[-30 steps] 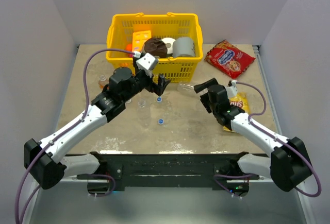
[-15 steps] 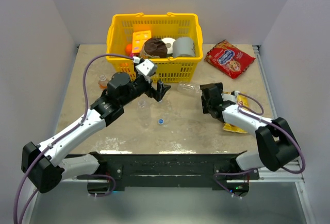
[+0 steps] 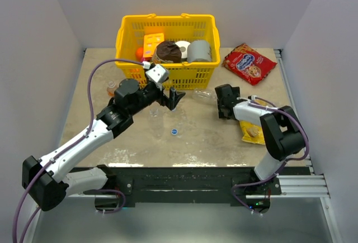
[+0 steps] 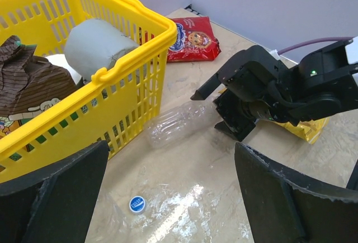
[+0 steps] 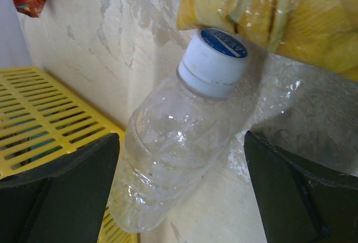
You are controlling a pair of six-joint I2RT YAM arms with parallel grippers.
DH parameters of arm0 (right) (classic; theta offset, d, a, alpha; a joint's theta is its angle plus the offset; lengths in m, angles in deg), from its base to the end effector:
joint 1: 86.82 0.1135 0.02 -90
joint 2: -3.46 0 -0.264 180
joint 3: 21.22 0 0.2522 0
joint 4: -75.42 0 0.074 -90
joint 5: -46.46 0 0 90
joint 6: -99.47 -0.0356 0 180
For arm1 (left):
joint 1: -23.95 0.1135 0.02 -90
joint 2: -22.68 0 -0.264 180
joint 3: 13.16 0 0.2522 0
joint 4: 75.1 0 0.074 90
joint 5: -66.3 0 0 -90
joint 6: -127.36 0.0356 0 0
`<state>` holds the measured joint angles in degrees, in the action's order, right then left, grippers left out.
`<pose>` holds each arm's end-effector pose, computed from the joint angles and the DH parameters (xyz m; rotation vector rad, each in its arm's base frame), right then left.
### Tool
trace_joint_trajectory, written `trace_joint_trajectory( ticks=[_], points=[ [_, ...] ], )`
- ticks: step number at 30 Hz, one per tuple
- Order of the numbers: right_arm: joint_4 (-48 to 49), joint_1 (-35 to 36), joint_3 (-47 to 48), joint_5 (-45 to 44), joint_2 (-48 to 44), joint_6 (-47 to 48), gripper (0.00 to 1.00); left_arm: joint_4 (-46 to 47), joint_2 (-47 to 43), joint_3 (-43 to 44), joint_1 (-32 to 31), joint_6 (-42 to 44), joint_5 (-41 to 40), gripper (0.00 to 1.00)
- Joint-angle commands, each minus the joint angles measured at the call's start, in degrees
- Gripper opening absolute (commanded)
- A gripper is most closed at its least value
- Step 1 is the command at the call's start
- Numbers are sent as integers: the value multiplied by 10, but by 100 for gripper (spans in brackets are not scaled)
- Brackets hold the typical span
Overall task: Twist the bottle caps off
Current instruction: Pick up the plastic bottle from the corner of the board, then pass from the right arm to the left
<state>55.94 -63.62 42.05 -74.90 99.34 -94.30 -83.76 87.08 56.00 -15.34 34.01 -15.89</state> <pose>0.3048 0.1105 0.1578 1.6837 1.6378 0.4255 0.2030 -0.1724 0.3651 0.6198 1.5640 -0.6770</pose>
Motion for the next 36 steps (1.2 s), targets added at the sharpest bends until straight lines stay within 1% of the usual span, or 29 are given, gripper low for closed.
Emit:
trace_joint_trajectory(
  ticks=[1, 3, 4, 7, 10, 11, 13, 14, 15, 17, 18, 20, 21, 23, 24, 25, 26, 27, 28, 29, 31, 32, 36],
  points=[
    [-11, -3, 46, -36, 27, 7, 96, 25, -14, -3, -3, 12, -1, 100],
    [-5, -9, 53, -27, 47, 16, 93, 25, -14, -5, -4, 15, 0, 100],
    [2, -10, 55, -24, 54, 22, 87, 25, -12, -5, -5, 17, 1, 100],
    [10, -10, 61, -22, 62, 40, 71, 25, -10, -5, -9, 24, 4, 100],
    [9, -11, 63, -42, 44, 75, 62, 25, -9, -6, -12, 29, 13, 99],
    [12, -11, 65, -49, 35, 89, 61, 25, -7, -6, -13, 31, 19, 99],
    [15, -11, 69, -75, 15, 146, 60, 25, -2, -5, -17, 31, 30, 98],
    [21, -10, 70, -85, -11, 170, 59, 25, 0, -3, -18, 31, 40, 98],
    [28, -11, 69, -98, -23, 226, 58, 24, 4, -3, -18, 31, 44, 98],
    [43, -11, 66, -108, -66, 279, 54, 21, 11, -1, -22, 48, 55, 98],
    [50, -11, 56, -113, -85, 337, 53, 20, 13, -1, -24, 48, 60, 98],
    [83, -11, 43, -109, -117, 399, 52, 18, 20, 2, -23, 50, 73, 98],
    [96, -11, 26, -101, -152, 465, 50, 18, 22, 2, -24, 49, 79, 98],
    [147, -10, 3, -62, -190, 533, 46, 18, 30, 5, -24, 42, 98, 98],
    [165, -11, -23, -43, -227, 596, 42, 18, 33, 7, -24, 38, 106, 98],
    [190, -11, -35, 0, -248, 620, 42, 19, 38, 9, -24, 38, 122, 98],
    [197, -11, -47, 21, -267, 659, 42, 20, 41, 10, -24, 19, 129, 98],
    [197, -10, -59, 41, -301, 673, 42, 21, 48, 11, -25, 13, 136, 99],
    [200, -10, -64, 72, -316, 689, 42, 25, 50, 12, -25, 5, 155, 99],
    [202, -9, -66, 136, -328, 720, 43, 25, 54, 13, -25, 0, 164, 99],
    [189, -7, -65, 199, -359, 733, 43, 38, 61, 12, -26, -14, 190, 99],
    [186, -7, -61, 251, -371, 744, 43, 41, 63, 9, -26, -19, 197, 100],
    [164, 10, -35, 331, -401, 769, 43, 47, 92, 13, -27, -36, 232, 100]
  ],
)
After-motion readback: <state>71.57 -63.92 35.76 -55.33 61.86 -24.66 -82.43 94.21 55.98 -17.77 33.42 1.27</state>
